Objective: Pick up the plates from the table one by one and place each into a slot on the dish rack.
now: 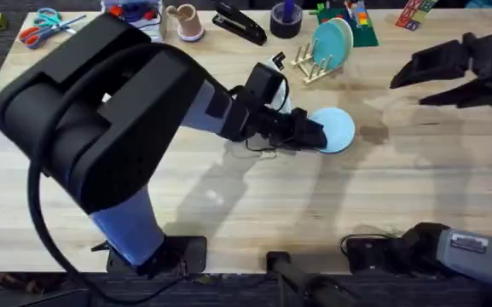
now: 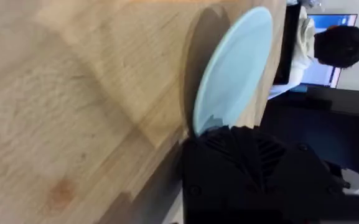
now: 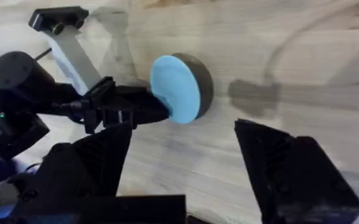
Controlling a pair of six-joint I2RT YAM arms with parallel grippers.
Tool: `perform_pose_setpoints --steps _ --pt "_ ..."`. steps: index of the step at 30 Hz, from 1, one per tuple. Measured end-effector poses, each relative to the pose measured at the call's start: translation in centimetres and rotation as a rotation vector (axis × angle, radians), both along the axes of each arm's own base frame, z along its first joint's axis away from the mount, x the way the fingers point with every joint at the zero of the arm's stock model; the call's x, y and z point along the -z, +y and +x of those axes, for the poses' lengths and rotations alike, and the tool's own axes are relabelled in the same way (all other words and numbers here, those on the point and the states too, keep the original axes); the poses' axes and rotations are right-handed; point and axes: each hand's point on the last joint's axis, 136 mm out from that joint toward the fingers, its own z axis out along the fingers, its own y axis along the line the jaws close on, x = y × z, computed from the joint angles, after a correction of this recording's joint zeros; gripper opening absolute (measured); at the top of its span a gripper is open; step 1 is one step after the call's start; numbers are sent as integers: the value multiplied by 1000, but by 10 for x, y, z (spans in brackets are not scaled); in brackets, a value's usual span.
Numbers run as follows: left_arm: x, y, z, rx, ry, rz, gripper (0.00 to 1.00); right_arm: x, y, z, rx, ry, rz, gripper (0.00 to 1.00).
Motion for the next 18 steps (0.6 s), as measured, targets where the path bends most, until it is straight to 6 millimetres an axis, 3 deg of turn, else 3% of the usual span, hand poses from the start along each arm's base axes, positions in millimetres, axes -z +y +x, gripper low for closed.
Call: perform_pose_setpoints --steps 6,18 --pt "0 0 0 0 0 0 40 30 7 7 -66 89 103 915" --pt "0 0 0 -2 2 1 41 82 18 9 -122 115 218 923"
